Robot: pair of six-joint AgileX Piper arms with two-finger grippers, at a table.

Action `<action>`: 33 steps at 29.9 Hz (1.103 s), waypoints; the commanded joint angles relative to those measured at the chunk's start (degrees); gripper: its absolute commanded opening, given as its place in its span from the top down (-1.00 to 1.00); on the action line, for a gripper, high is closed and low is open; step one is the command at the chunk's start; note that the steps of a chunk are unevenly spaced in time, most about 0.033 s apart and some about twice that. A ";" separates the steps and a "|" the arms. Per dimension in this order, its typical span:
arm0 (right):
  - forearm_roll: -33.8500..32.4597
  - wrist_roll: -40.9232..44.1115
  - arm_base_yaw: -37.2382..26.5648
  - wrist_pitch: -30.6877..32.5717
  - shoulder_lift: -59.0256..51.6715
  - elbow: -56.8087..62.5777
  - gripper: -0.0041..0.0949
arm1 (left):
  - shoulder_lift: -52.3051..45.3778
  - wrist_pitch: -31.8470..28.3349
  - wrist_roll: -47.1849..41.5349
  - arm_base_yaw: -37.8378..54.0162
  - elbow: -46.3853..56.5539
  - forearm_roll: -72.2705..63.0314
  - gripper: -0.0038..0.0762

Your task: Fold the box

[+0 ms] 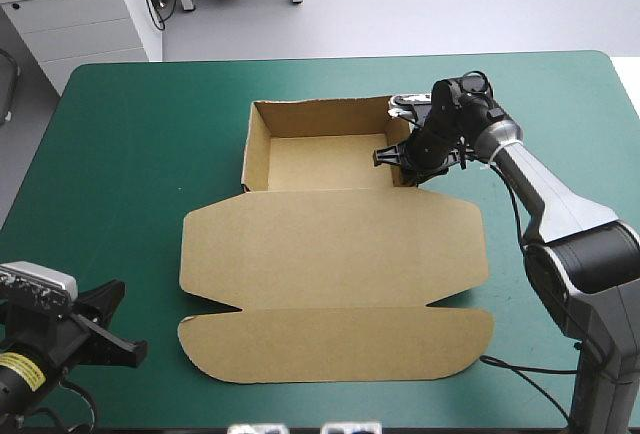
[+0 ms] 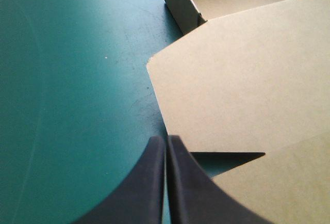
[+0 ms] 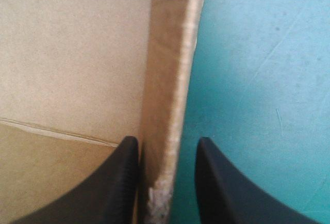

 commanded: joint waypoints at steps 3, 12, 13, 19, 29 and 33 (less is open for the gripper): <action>0.21 -0.51 -0.50 -1.84 -2.89 -1.19 0.95 | -3.92 -7.77 -0.13 0.09 5.15 -0.15 0.92; 0.04 -2.85 -2.04 4.81 -3.00 -9.15 0.95 | -5.72 -8.44 -2.63 0.09 7.83 -0.15 0.92; 0.15 -3.00 -2.55 4.65 -3.26 -10.78 0.95 | -5.72 -8.96 -2.63 0.09 7.83 0.17 0.92; 2.55 -3.80 -8.74 4.65 -6.73 -20.88 0.96 | -5.72 -9.94 -2.63 0.09 7.83 0.53 0.92; 0.45 -7.08 -27.91 4.65 -10.34 -23.06 0.96 | -5.72 -9.81 -2.63 0.09 7.83 0.48 0.92; -3.02 -7.30 -33.84 4.65 -9.42 -22.95 0.96 | -5.72 -9.92 -2.63 0.09 7.83 0.48 0.92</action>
